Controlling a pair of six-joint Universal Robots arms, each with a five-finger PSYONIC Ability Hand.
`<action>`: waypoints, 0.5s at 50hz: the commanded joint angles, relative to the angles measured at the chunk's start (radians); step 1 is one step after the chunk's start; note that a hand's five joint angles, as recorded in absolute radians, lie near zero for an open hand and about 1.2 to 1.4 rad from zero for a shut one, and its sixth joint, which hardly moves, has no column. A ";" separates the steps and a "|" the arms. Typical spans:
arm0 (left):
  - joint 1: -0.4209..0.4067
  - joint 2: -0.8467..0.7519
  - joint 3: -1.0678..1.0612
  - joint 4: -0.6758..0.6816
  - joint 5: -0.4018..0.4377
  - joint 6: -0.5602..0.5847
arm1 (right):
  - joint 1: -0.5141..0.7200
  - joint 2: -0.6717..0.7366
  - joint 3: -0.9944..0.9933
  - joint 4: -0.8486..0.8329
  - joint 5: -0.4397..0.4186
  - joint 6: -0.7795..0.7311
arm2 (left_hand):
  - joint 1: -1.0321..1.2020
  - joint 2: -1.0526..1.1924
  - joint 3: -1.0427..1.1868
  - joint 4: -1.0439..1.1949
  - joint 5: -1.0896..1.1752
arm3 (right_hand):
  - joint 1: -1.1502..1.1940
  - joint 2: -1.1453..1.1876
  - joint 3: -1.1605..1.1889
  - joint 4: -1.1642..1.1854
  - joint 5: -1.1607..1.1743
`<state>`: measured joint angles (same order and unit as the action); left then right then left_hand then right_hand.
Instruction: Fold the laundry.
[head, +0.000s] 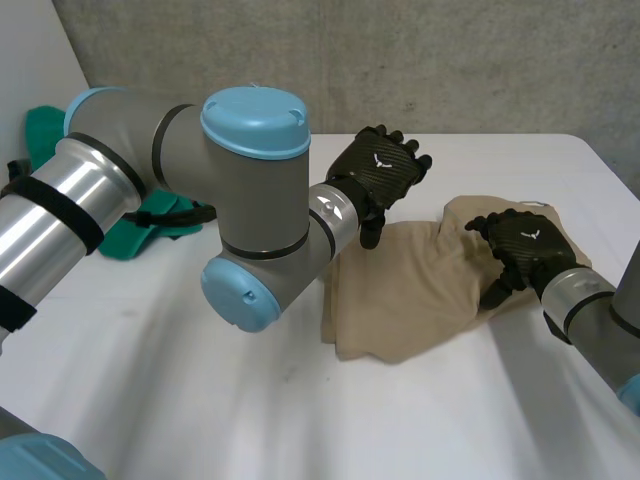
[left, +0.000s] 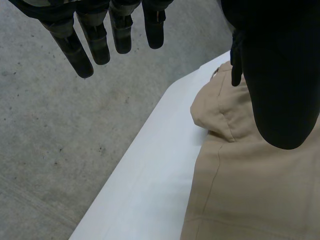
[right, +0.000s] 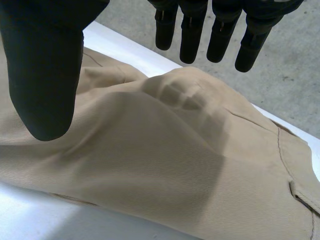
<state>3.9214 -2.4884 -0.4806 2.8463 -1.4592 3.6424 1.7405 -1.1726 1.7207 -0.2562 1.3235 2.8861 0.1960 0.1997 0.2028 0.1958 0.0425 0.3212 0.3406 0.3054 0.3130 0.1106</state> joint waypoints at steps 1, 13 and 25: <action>-0.054 0.032 -0.007 -0.001 -0.012 -0.001 | -0.148 -0.038 -0.085 0.044 -0.001 -0.004 | -0.021 -0.025 -0.028 -0.021 -0.043 | -0.147 -0.166 -0.131 -0.138 -0.111; -0.068 0.092 -0.056 0.002 -0.010 -0.025 | -0.309 0.085 -0.197 0.144 -0.043 -0.214 | -0.021 -0.025 -0.028 -0.021 -0.043 | -0.100 -0.119 -0.084 -0.091 -0.064; -0.070 0.109 -0.079 0.007 0.000 -0.045 | -0.364 0.202 -0.199 0.089 -0.200 -0.249 | -0.021 -0.025 -0.028 -0.021 -0.043 | -0.097 -0.116 -0.081 -0.088 -0.061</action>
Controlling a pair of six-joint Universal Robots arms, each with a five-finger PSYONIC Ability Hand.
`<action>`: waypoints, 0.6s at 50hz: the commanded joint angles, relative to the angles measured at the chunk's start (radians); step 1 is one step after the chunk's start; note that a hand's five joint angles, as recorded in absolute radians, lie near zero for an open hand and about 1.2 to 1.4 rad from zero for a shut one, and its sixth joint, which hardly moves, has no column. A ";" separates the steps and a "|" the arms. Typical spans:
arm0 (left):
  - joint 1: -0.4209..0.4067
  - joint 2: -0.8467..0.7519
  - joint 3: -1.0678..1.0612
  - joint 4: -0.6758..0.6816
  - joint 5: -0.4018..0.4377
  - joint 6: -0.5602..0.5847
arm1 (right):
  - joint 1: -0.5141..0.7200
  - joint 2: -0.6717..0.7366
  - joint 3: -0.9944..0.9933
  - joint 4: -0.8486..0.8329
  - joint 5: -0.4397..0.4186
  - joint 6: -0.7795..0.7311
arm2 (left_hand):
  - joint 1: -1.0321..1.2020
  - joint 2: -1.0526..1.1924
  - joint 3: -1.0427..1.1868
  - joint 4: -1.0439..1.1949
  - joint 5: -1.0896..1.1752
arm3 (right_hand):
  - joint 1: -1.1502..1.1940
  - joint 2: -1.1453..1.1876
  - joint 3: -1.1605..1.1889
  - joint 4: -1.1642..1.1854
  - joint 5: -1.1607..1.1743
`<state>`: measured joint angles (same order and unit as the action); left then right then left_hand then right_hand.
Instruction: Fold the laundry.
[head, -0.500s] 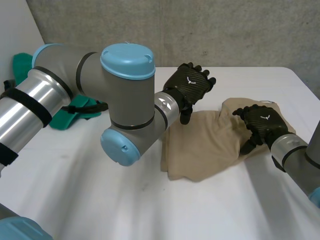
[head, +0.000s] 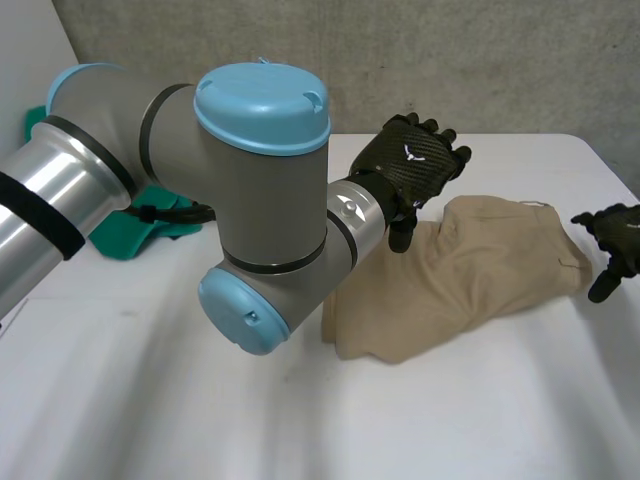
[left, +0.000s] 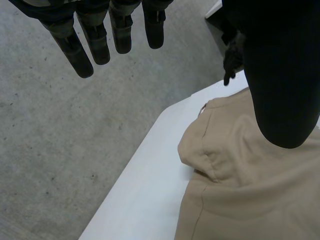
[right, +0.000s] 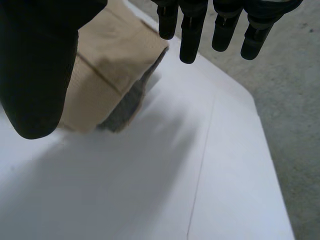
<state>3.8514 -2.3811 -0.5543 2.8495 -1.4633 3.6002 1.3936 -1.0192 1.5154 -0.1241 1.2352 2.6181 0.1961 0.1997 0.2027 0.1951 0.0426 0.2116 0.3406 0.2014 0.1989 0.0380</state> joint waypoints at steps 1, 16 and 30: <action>0.000 0.003 -0.006 0.004 0.006 -0.003 | -0.022 0.054 0.006 -0.051 -0.141 0.023 | -0.022 -0.025 -0.028 -0.021 -0.043 | 0.016 -0.113 0.026 0.028 0.015; -0.001 0.010 -0.033 0.013 0.005 -0.017 | -0.047 0.102 -0.003 -0.135 -0.192 0.025 | -0.022 -0.025 -0.028 -0.021 -0.043 | 0.221 0.092 0.231 0.234 0.220; 0.014 0.048 -0.082 0.013 -0.002 -0.028 | -0.053 0.061 -0.020 -0.140 -0.189 -0.088 | -0.022 -0.025 -0.028 -0.021 -0.043 | 1.185 1.056 1.195 1.197 1.184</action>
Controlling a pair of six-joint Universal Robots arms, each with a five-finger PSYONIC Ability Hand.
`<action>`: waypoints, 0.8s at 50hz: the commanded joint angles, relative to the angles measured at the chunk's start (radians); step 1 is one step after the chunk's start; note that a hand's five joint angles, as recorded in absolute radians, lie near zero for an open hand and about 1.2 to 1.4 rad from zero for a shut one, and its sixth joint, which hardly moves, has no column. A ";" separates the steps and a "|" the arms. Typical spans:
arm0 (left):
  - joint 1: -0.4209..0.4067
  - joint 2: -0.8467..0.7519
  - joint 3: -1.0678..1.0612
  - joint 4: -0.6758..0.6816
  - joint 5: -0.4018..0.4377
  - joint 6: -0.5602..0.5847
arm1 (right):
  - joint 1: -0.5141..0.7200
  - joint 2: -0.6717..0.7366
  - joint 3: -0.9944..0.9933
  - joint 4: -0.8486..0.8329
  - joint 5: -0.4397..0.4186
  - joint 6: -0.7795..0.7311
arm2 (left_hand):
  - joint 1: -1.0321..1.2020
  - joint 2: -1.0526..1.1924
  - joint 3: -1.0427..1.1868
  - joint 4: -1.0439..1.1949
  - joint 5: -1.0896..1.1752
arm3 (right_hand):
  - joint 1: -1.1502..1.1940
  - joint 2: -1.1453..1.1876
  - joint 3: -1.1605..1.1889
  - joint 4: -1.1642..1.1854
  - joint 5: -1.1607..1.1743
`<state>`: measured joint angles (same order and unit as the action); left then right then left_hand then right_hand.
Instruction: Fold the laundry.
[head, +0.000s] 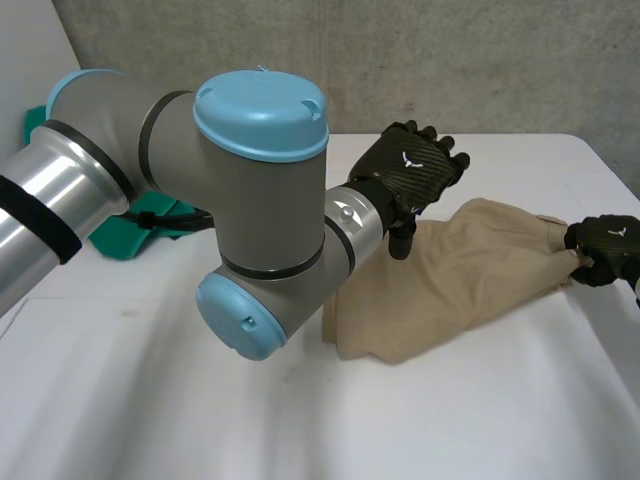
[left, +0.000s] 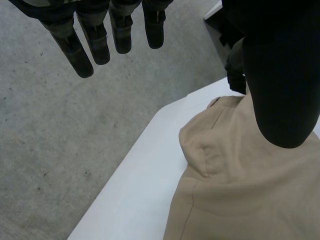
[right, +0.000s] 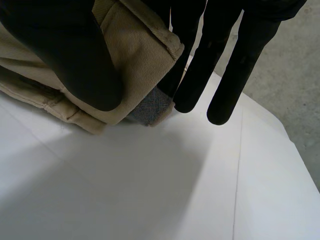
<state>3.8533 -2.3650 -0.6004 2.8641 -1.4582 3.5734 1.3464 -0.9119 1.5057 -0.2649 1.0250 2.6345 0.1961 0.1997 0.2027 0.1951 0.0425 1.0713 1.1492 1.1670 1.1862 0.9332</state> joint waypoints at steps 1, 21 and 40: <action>0.017 0.041 -0.045 -0.002 -0.008 -0.001 | -0.004 -0.053 -0.018 0.004 0.032 -0.137 | -0.022 -0.025 -0.028 -0.021 -0.043 | 0.325 0.247 0.229 0.210 0.289; 0.241 0.348 -0.360 0.155 -0.002 -0.128 | 0.569 -0.183 0.097 -0.025 -0.150 -0.616 | -0.022 -0.025 -0.028 -0.021 -0.043 | 0.325 0.247 0.229 0.210 0.289; 0.221 0.297 -0.331 0.195 -0.043 -0.162 | 0.634 -0.329 0.073 -0.086 0.010 -0.225 | -0.022 -0.025 -0.028 -0.021 -0.043 | -0.897 -0.975 -0.992 -1.012 -0.933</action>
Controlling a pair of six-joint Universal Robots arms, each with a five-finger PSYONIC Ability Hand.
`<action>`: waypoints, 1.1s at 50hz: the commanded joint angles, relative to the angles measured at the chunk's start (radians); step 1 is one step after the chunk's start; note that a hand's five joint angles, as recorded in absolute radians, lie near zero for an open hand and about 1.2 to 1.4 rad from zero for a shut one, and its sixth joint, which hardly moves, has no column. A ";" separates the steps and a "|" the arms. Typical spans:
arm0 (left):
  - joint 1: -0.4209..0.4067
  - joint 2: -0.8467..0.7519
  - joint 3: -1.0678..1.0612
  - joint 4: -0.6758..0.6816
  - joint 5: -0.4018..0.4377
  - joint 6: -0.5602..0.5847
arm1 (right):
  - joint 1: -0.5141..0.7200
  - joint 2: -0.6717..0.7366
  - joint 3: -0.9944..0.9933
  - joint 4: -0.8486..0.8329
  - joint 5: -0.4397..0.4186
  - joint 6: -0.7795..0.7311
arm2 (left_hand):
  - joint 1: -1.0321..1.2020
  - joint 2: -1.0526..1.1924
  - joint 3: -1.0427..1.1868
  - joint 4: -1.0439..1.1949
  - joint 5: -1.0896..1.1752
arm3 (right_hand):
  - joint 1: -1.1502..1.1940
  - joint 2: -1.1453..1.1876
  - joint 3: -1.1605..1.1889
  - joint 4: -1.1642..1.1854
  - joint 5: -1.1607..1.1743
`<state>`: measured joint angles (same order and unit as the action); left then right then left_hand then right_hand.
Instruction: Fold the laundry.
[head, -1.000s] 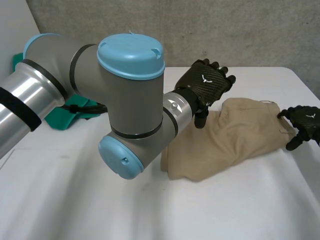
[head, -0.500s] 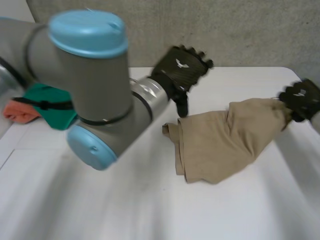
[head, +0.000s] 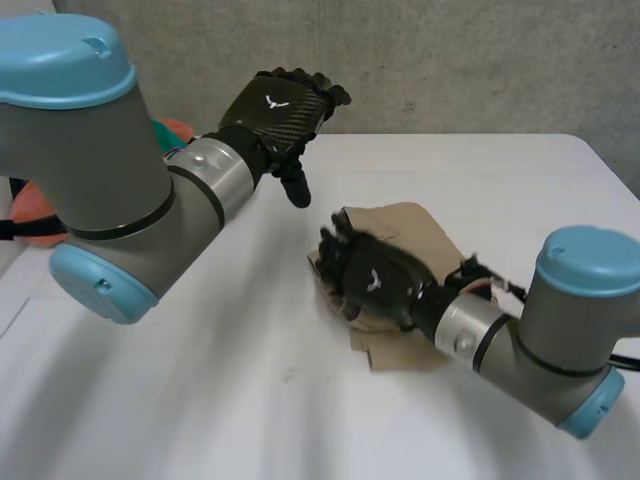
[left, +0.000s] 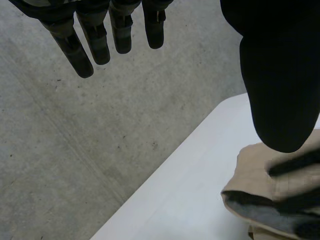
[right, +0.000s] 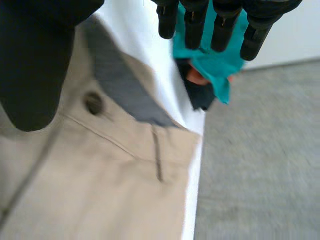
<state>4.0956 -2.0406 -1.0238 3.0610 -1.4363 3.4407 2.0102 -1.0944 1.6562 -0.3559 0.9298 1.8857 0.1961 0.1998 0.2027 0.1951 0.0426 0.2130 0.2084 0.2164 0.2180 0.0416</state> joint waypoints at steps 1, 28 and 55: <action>-0.027 -0.029 0.109 -0.004 -0.078 -0.037 | -0.040 -0.160 -0.091 0.006 0.125 0.583 | -0.022 -0.025 -0.028 -0.021 -0.043 | -0.038 -0.034 -0.042 -0.044 -0.042; -0.313 -0.802 1.186 -0.556 -0.300 -0.025 | -0.387 0.154 -0.576 0.643 0.041 0.981 | -0.022 -0.025 -0.028 -0.021 -0.043 | -0.038 -0.034 -0.042 -0.044 -0.042; -0.307 -0.862 1.056 -0.620 -0.443 0.100 | -0.278 0.309 -0.530 0.629 0.060 0.693 | -0.022 -0.025 -0.028 -0.021 -0.043 | -0.038 -0.034 -0.042 -0.044 -0.042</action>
<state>3.7899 -2.9156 0.0320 2.4565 -1.8693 3.5266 1.7291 -0.7886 1.1257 0.2872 0.9746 2.6043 0.1938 0.1998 0.2025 0.1951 0.0426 0.1950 0.1922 0.2021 0.1991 0.0385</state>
